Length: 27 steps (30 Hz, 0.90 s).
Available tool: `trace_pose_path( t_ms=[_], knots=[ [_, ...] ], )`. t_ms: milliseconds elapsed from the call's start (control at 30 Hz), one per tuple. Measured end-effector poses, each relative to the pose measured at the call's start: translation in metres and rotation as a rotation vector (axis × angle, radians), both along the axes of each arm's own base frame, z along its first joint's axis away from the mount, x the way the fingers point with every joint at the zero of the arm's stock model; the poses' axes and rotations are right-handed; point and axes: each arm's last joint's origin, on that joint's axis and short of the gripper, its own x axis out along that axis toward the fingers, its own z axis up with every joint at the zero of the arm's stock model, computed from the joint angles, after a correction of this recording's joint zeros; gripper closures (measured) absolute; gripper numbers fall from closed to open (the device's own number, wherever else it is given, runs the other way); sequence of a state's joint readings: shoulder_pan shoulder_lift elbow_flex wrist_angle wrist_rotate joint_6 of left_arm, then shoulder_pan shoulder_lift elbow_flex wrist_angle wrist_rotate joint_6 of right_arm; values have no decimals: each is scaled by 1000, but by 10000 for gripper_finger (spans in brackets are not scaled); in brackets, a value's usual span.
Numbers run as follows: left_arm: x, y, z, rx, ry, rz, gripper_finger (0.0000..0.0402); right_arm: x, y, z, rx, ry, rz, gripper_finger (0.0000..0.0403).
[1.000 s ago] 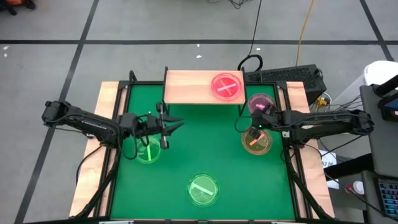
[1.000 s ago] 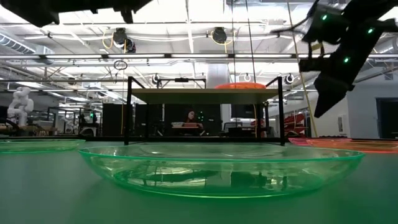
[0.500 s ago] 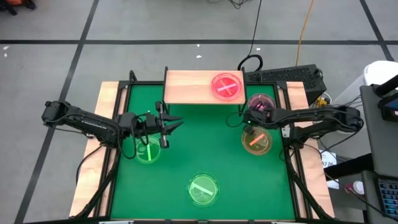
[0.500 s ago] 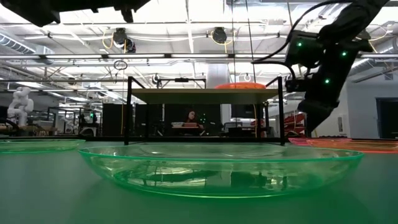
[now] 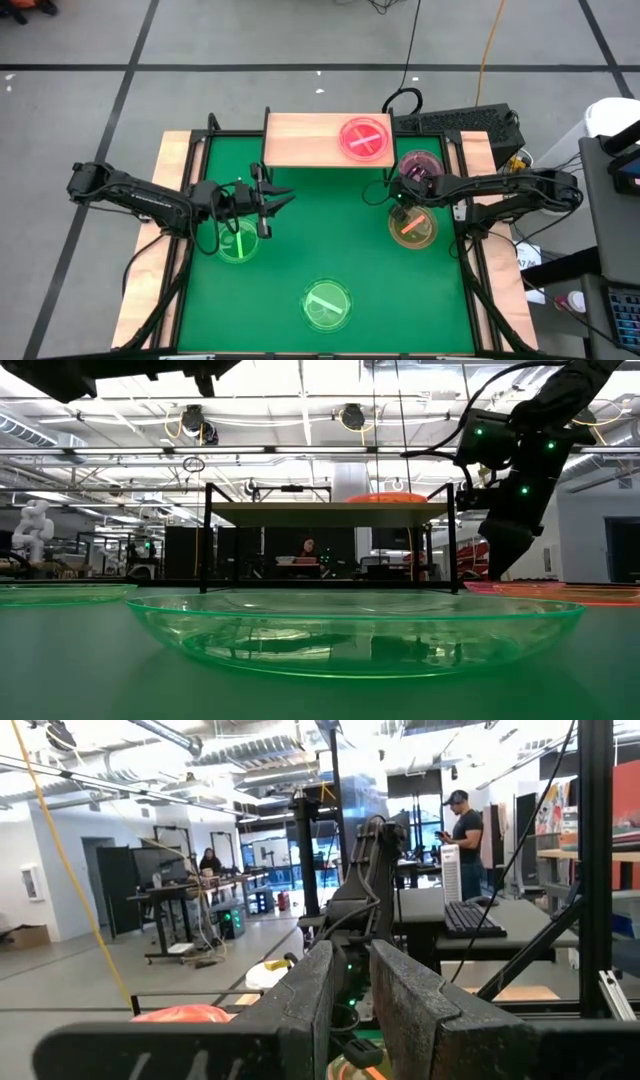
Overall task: Place and stack plates onto a shelf
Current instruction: Put the pink plate on the shelf
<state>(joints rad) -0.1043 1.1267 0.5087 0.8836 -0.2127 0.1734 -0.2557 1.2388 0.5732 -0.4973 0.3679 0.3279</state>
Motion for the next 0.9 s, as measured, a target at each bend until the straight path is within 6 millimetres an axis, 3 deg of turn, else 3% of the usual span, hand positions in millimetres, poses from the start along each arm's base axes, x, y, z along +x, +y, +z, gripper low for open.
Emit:
trace_pose_path(
  t_ms=[200,900],
  knots=[
    [0,0,0,0,1,0,323,-3,-4,1,-160,39,-74,325],
    [0,0,0,1,1,0,323,-33,-22,-31,-167,64,-210,325]
  ],
)
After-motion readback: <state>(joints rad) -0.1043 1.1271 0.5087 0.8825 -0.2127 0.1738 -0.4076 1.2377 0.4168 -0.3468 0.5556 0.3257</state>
